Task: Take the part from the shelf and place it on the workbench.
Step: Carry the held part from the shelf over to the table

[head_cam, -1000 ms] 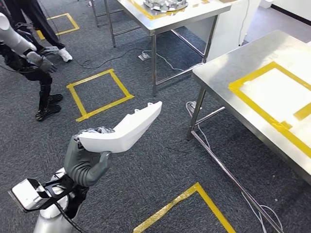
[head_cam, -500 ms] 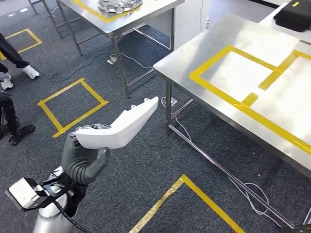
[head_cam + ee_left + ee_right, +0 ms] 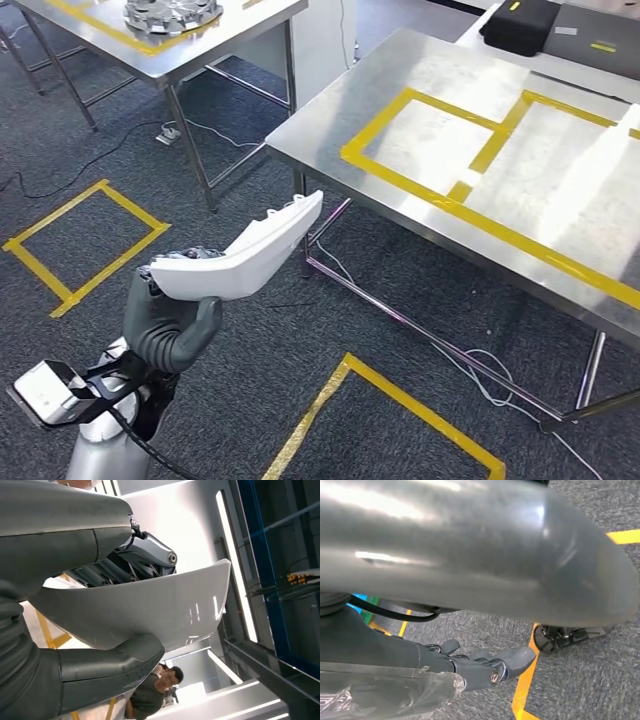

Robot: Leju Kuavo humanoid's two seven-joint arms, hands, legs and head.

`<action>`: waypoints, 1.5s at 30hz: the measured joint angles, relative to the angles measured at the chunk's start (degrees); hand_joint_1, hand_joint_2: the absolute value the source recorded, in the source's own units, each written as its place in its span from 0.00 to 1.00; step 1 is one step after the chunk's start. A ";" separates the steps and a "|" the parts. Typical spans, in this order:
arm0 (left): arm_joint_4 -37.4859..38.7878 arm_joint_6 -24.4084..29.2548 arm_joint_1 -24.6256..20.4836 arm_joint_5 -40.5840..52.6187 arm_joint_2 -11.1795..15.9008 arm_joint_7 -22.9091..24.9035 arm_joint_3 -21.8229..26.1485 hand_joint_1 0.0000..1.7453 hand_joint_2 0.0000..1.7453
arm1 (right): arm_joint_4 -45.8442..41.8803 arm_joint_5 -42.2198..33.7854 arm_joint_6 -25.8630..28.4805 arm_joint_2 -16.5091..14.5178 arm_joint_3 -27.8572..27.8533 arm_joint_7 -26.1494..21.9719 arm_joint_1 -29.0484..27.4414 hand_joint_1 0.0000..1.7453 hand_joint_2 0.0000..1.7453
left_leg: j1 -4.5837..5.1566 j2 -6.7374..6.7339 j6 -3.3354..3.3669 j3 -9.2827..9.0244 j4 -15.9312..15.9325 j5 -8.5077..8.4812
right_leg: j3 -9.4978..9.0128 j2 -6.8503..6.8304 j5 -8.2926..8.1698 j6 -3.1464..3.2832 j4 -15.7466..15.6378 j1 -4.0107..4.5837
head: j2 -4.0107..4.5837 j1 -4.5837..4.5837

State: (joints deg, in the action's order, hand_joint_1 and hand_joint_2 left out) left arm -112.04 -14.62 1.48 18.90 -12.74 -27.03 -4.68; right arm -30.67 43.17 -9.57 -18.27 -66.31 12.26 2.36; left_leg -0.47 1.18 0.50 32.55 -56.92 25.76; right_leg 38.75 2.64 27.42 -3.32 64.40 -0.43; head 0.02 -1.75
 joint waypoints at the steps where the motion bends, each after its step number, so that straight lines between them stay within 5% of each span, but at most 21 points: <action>1: 0.00 0.05 0.05 -0.05 -0.03 -0.06 0.14 1.00 1.00 | 0.00 -0.01 0.00 0.00 0.02 -0.01 0.03 0.00 0.00 | 0.08 -0.74 0.16 -0.01 0.00 0.05 | 1.79 -1.40 1.93 -0.18 3.81 0.01 | 0.00 0.22; 3: 0.00 0.17 0.13 -0.14 -0.04 -0.27 0.38 1.00 1.00 | 0.00 -0.01 0.01 0.00 0.02 -0.02 0.03 0.00 0.00 | 0.20 -2.36 0.25 -0.06 -0.01 0.16 | 4.56 -2.22 4.12 -0.42 9.93 -0.06 | 0.00 0.23; 4: 0.00 0.25 0.13 -0.22 -0.05 -0.44 0.47 1.00 1.00 | 0.00 -0.01 0.02 0.00 0.02 -0.02 0.03 0.00 0.00 | 0.22 -3.13 0.24 -0.12 -0.02 0.22 | 4.57 -2.32 3.74 -0.47 10.28 -0.07 | 0.00 0.23; 7: -0.01 0.39 0.13 -0.64 -0.10 -0.83 0.75 1.00 1.00 | -0.01 -0.01 0.11 0.02 0.03 -0.02 0.05 0.00 0.00 | 0.38 -5.09 -0.22 -0.66 -0.07 0.65 | -1.16 -4.74 -0.90 -0.30 0.44 0.15 | 0.00 0.26; 9: -0.07 0.42 0.12 -0.78 -0.15 -0.89 0.93 1.00 1.00 | -0.02 -0.01 0.15 0.01 0.08 -0.03 0.09 0.00 0.00 | 0.74 -6.06 -0.72 -0.98 -0.17 0.96 | -4.03 -6.46 -2.32 0.31 -4.71 0.41 | 0.00 0.18; 12: -0.14 0.44 0.06 -0.79 -0.25 -0.92 1.04 1.00 1.00 | -0.02 -0.01 0.21 -0.02 0.07 -0.04 0.02 0.00 0.00 | 0.83 -7.28 -1.57 -1.21 -0.08 1.19 | -3.90 -4.98 -2.46 1.40 -5.30 0.47 | 0.00 0.11; 14: -0.20 0.44 0.01 -0.81 -0.28 -0.94 1.09 1.00 1.00 | -0.02 -0.01 0.26 -0.07 0.08 -0.03 0.07 0.00 0.00 | 0.59 -5.40 -2.30 -0.51 -2.00 2.81 | -3.82 -3.60 -2.74 2.07 -5.50 0.16 | 0.00 0.05; 16: -0.25 0.43 0.06 -0.84 -0.28 -0.96 1.25 1.00 1.00 | -0.02 -0.01 0.28 -0.11 0.10 -0.04 0.16 0.00 0.00 | 0.44 -2.49 -2.79 2.40 -8.30 6.33 | -3.77 -2.26 -2.91 2.49 -5.59 -0.12 | 0.00 -0.08; 19: -0.26 0.43 0.19 -0.85 -0.26 -0.97 1.56 1.00 1.00 | -0.02 -0.01 0.33 -0.11 0.09 -0.04 0.17 0.00 0.00 | 0.40 -1.55 -2.97 6.68 -16.22 8.58 | -3.65 0.07 -3.01 2.62 -5.58 -0.21 | 0.00 -0.13; 21: -0.26 0.44 0.18 -0.96 -0.27 -0.96 1.65 1.00 1.00 | -0.02 0.02 0.37 -0.11 0.09 -0.04 0.17 0.00 0.00 | 0.27 -0.91 -2.87 4.99 -12.15 5.13 | -3.67 1.79 -3.15 2.40 -5.57 -0.34 | 0.01 -0.13; 23: -0.30 0.55 0.14 -1.62 -0.40 -0.89 1.82 1.00 1.00 | -0.02 0.15 0.50 -0.11 0.14 -0.04 0.22 0.00 0.00 | -0.22 1.71 -2.82 1.48 -4.63 1.69 | -3.50 3.38 -3.30 1.91 -5.41 -0.37 | 0.01 -0.19; 25: -0.39 0.77 0.11 -2.66 -0.74 -0.64 2.26 1.00 1.00 | 0.01 0.36 1.00 -0.11 0.21 -0.04 0.23 0.00 0.00 | -0.44 3.53 -2.46 -0.16 -0.84 0.81 | -3.02 4.65 -3.57 1.15 -5.43 -0.39 | 0.00 -0.28; 27: -0.49 0.94 -0.03 -3.42 -1.23 -0.45 2.86 1.00 1.00 | 0.11 0.50 1.55 -0.07 0.21 -0.05 0.17 0.00 0.00 | -0.32 2.59 -1.62 -0.22 -0.41 0.64 | -2.52 5.66 -3.98 0.29 -5.84 -0.60 | 0.01 -0.38; 30: -0.72 0.99 -0.23 -3.80 -1.90 -0.41 3.40 1.00 1.00 | 0.31 0.56 1.81 0.00 0.27 -0.09 0.25 0.00 0.00 | -0.39 0.42 -0.42 -0.39 0.08 0.32 | -0.46 1.76 -1.71 -0.44 -2.29 -0.33 | 0.01 0.27; 32: -0.86 0.99 -0.21 -3.84 -2.03 -0.40 3.65 1.00 1.00 | 0.39 0.56 1.81 -0.01 0.32 -0.11 0.30 0.00 0.00 | -0.11 -1.11 -0.02 -0.44 0.08 0.43 | 3.11 -1.50 2.08 -0.71 5.36 -0.24 | 0.01 0.69; 34: -0.87 1.00 -0.18 -3.84 -2.08 -0.40 3.87 1.00 1.00 | 0.44 0.56 1.79 0.01 0.33 -0.11 0.29 0.00 0.00 | 0.07 -2.73 0.08 -0.53 0.05 0.55 | 5.32 -2.28 3.58 -0.80 10.41 -0.25 | 0.01 0.68; 35: -0.87 1.00 -0.17 -3.84 -2.10 -0.40 3.97 1.00 1.00 | 0.45 0.56 1.79 0.02 0.33 -0.11 0.29 0.00 0.00 | 0.11 -3.47 0.06 -0.63 0.04 0.64 | 4.81 -2.43 2.78 -0.76 9.75 -0.25 | 0.00 0.67; 38: -0.90 1.00 -0.19 -3.84 -2.15 -0.39 4.32 1.00 1.00 | 0.46 0.56 1.81 0.02 0.37 -0.12 0.33 0.00 0.00 | 0.35 -5.36 -0.49 -1.35 -0.02 1.21 | -1.69 -5.11 -1.92 -0.33 -1.34 -0.04 | 0.00 0.68; 40: -0.94 1.00 -0.22 -3.84 -2.21 -0.39 4.49 1.00 1.00 | 0.48 0.56 1.81 0.02 0.48 -0.13 0.35 0.00 0.00 | 0.69 -6.28 -1.01 -1.69 -0.07 1.51 | -3.97 -6.32 -2.91 0.28 -5.40 0.23 | 0.00 0.62; 43: -1.02 0.97 -0.30 -3.84 -2.34 -0.38 4.55 1.00 1.00 | 0.53 0.57 1.86 0.00 0.56 -0.13 0.33 0.00 0.00 | 0.64 -7.22 -1.89 -2.00 0.03 1.80 | -3.69 -4.45 -3.11 1.28 -5.64 0.29 | 0.01 0.58; 45: -1.17 0.70 -0.37 -3.81 -2.46 -0.24 4.60 1.00 1.00 | 0.55 0.79 2.46 -0.04 0.66 -0.13 0.38 0.00 0.00 | 0.46 -5.07 -2.56 -1.00 -2.75 3.96 | -3.73 -3.24 -3.35 1.91 -5.87 -0.08 | 0.01 0.43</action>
State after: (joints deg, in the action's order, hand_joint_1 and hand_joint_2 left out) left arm -113.21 -13.92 1.11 15.09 -15.21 -27.27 -0.08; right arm -30.12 43.97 -7.11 -18.32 -65.65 12.13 2.74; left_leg -0.01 -3.90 -2.06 31.55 -59.67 29.72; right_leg 35.03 -0.60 24.07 -1.41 58.53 -0.51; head 0.03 -1.32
